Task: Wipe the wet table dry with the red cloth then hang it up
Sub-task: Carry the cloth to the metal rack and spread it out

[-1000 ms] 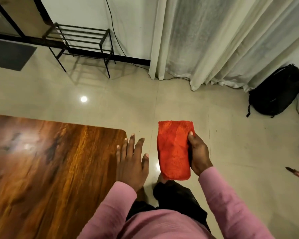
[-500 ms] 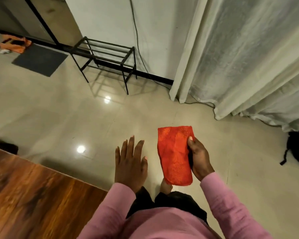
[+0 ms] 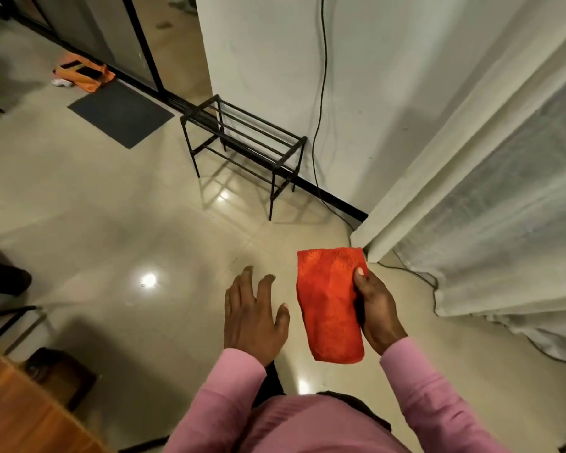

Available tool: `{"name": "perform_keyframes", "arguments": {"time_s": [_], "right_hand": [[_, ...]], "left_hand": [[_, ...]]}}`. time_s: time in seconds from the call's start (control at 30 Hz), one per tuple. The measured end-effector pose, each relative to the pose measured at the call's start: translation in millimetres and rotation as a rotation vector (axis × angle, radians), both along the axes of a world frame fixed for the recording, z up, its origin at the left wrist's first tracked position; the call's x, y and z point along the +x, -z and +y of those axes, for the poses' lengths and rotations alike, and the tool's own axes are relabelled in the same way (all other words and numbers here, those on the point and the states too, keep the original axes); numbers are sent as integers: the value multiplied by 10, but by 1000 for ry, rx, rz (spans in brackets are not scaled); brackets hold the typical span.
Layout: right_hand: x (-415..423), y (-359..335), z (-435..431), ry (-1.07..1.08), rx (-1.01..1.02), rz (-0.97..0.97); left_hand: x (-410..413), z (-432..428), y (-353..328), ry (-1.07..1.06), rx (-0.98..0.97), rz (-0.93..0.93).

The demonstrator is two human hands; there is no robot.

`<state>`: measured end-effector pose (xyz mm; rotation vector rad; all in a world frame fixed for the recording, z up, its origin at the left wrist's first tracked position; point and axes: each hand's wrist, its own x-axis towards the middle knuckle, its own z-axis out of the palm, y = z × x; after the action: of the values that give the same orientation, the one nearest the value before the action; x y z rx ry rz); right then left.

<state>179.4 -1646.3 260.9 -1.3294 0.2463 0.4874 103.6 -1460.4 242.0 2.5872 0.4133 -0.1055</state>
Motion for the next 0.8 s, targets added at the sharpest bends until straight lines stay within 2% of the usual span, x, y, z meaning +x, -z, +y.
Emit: {"name": "perform_keyframes", "arguments": {"time_s": [0.23, 0.43, 0.57, 0.8], "right_hand": [[1012, -61, 1055, 1, -62, -4], [1756, 69, 1872, -36, -56, 18], [2241, 178, 2355, -15, -23, 23], [2964, 422, 3020, 33, 11, 97]], "left_hand": [[881, 1055, -80, 87, 63, -5], [1421, 1841, -131, 38, 124, 13], [1789, 2253, -171, -34, 46, -84], [2549, 2909, -93, 83, 110, 25]]}}
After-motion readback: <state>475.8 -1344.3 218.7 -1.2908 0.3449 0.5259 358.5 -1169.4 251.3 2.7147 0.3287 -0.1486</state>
